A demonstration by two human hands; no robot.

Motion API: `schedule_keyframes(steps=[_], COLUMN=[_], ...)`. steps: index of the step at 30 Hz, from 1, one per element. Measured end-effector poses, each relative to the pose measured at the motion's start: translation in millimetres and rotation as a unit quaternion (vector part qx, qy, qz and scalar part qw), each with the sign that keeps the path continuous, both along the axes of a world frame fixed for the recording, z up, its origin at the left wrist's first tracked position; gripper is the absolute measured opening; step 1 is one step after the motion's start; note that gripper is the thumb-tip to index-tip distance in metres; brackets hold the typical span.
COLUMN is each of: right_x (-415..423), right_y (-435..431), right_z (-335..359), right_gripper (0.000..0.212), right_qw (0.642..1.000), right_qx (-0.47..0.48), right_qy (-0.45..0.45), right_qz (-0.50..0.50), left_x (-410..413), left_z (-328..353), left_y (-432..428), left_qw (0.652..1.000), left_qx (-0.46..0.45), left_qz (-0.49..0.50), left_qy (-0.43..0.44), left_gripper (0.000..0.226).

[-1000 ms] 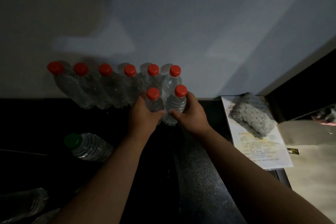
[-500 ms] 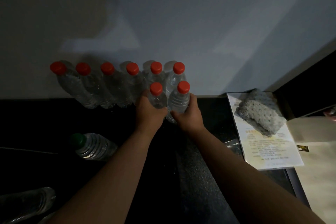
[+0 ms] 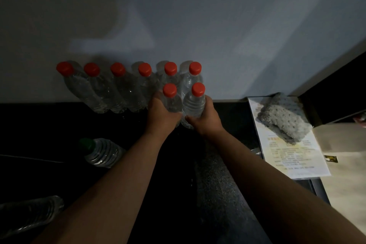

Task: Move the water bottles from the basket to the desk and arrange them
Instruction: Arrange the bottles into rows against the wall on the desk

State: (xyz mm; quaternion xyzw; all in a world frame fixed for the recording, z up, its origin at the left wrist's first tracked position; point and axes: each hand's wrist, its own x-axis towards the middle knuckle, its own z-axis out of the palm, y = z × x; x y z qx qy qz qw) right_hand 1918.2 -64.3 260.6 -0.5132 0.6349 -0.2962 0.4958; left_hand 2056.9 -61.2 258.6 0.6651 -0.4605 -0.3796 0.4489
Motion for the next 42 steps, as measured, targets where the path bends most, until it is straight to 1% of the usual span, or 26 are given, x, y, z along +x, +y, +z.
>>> schedule_keyframes(steps=[2,4,5,7,10,12,14,16,18,19,23,26,28,30,31,37,42], right_x=[-1.5,-4.4,-5.8,-8.0,-7.3,-4.2,-1.1,2.0,6.3,9.3,23.5,35.2,44.3,55.1,61.0,91.5,107.6], right_y=[2.9,6.0,7.8,12.6,24.4,34.9,46.1,56.9,70.3,77.6,112.4,140.0,157.5,175.8,184.9,229.0,247.5], right_z=[6.5,15.4,21.9,34.7,51.0,61.7,70.9,77.4,83.7,86.7,101.8,108.3,111.0,114.9,116.4,119.8,127.1], right_gripper=[0.073,0.071,0.069,0.064,0.059,0.054,0.045,0.04,0.043,0.043,0.028,0.017,0.011,0.01,0.011,0.02,0.02], right_qw=[1.0,0.999,0.998,0.995,0.99,0.984,0.975,0.967,0.958,0.954,0.949,0.946,0.943,0.938,0.936,0.917,0.876], right_qx=[-0.011,-0.037,-0.051,-0.074,-0.095,-0.108,-0.11,-0.104,-0.102,-0.103,-0.116,-0.135,-0.141,-0.144,-0.147,-0.189,-0.215], right_qy=[0.009,0.025,0.036,0.054,0.087,0.129,0.182,0.226,0.258,0.267,0.277,0.276,0.277,0.279,0.279,0.287,0.345], right_qz=[0.005,0.02,0.03,0.046,0.052,0.056,0.06,0.063,0.078,0.09,0.1,0.103,0.121,0.146,0.157,0.203,0.259], left_x=[1.3,4.7,7.2,11.9,18.5,23.5,29.7,36.8,44.6,48.9,69.6,90.6,105.1,120.5,128.9,173.1,202.5], left_z=[8.2,17.8,23.1,35.8,57.0,72.6,89.2,104.2,119.4,126.2,143.1,149.3,149.5,147.7,145.8,137.0,136.1], left_y=[3.4,7.1,8.9,13.6,25.2,36.5,50.9,66.7,85.1,94.4,127.6,148.5,163.8,180.2,188.1,232.7,267.5], left_qw=[1.0,1.0,0.999,0.999,0.994,0.985,0.976,0.966,0.954,0.949,0.93,0.93,0.942,0.958,0.962,0.97,0.971], left_qx=[-0.002,0.007,0.018,0.028,-0.016,-0.048,-0.047,-0.044,-0.05,-0.052,-0.055,-0.053,-0.047,-0.048,-0.051,-0.051,-0.047], left_qz=[-0.01,-0.024,-0.027,-0.028,-0.049,-0.082,-0.119,-0.153,-0.181,-0.192,-0.228,-0.241,-0.245,-0.23,-0.221,-0.191,-0.158], left_qy=[0.004,-0.002,-0.011,-0.034,-0.097,-0.147,-0.178,-0.202,-0.234,-0.246,-0.283,-0.273,-0.224,-0.165,-0.15,-0.139,-0.176], left_gripper=[0.073,0.098,0.105,0.106,0.1,0.095,0.088,0.074,0.056,0.051,0.039,0.031,0.031,0.037,0.038,0.028,0.024])
